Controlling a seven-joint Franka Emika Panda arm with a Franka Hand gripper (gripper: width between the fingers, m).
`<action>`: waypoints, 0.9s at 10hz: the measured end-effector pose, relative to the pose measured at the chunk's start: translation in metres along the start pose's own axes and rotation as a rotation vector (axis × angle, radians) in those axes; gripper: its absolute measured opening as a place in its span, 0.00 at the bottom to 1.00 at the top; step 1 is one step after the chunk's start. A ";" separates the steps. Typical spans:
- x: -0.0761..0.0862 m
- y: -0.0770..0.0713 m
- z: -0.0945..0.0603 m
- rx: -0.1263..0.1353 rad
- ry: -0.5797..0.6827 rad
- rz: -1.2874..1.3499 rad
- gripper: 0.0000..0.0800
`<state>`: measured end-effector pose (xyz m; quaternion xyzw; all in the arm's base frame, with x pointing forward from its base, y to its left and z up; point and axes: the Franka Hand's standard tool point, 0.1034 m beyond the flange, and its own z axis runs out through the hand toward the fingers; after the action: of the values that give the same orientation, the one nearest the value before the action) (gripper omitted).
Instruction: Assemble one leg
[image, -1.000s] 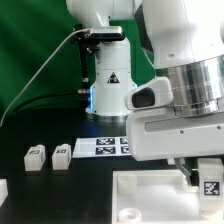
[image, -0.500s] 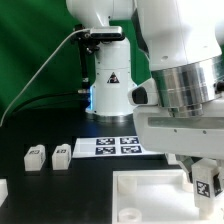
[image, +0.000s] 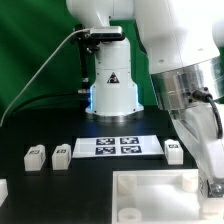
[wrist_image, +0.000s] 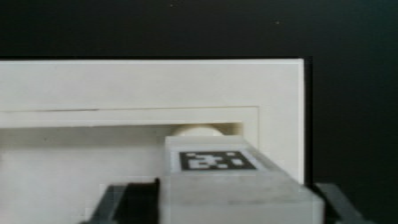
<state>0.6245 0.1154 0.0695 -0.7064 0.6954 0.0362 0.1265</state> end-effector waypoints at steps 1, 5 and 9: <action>-0.001 0.001 0.000 -0.006 -0.001 -0.070 0.46; -0.004 0.000 -0.003 -0.036 -0.012 -0.561 0.80; -0.001 0.003 -0.003 -0.079 -0.006 -0.975 0.81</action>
Offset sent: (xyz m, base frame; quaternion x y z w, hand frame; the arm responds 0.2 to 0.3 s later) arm 0.0005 0.0042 0.0170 -0.0904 0.0056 -0.4521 0.8874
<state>0.6216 0.1157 0.0725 -0.9540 0.2812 0.0012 0.1039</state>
